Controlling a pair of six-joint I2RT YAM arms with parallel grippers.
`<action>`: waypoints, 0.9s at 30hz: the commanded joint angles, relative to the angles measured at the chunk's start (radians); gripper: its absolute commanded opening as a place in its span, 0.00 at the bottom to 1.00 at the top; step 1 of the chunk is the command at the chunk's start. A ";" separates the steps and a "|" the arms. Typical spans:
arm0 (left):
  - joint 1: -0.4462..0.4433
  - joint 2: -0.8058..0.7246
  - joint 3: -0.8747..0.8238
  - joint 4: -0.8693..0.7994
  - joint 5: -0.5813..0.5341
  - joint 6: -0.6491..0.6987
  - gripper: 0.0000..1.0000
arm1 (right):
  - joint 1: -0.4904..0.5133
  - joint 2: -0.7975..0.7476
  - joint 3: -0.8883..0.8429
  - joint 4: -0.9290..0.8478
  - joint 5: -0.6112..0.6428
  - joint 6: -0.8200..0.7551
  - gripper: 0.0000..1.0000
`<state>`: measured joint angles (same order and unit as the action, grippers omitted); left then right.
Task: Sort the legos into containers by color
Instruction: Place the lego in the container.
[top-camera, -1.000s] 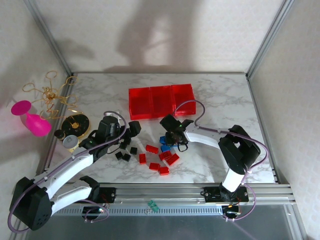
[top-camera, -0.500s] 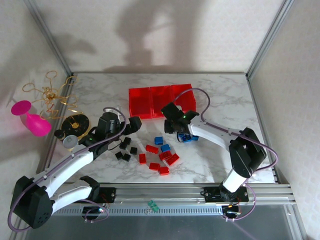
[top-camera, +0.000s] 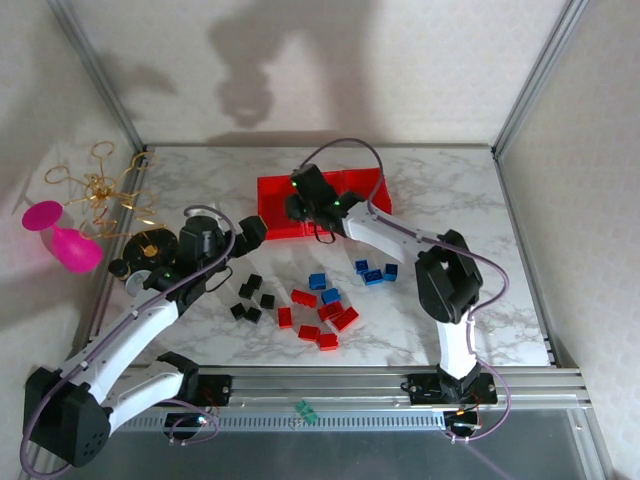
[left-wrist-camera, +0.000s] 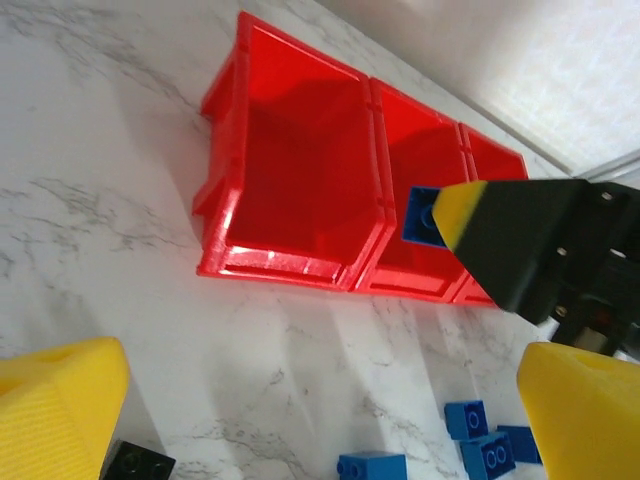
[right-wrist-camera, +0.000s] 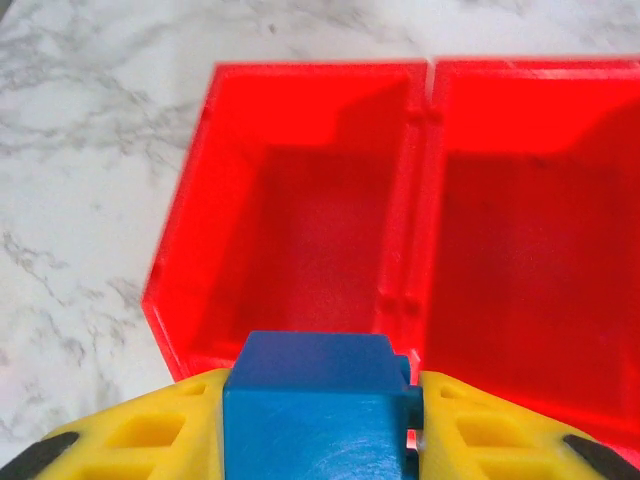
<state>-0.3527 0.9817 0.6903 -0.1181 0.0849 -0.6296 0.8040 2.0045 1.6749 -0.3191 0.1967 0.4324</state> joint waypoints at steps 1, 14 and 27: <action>0.027 -0.028 0.001 -0.045 -0.018 -0.007 0.99 | 0.022 0.088 0.129 0.033 0.018 -0.068 0.38; 0.051 -0.047 -0.021 -0.041 -0.025 -0.009 0.99 | 0.021 0.330 0.396 -0.018 0.104 -0.152 0.52; 0.044 -0.058 -0.008 -0.041 0.047 -0.007 0.99 | 0.012 0.021 0.097 -0.039 0.080 -0.045 0.65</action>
<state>-0.3107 0.9485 0.6838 -0.1440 0.0940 -0.6296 0.8223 2.1628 1.8668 -0.3378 0.2661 0.3187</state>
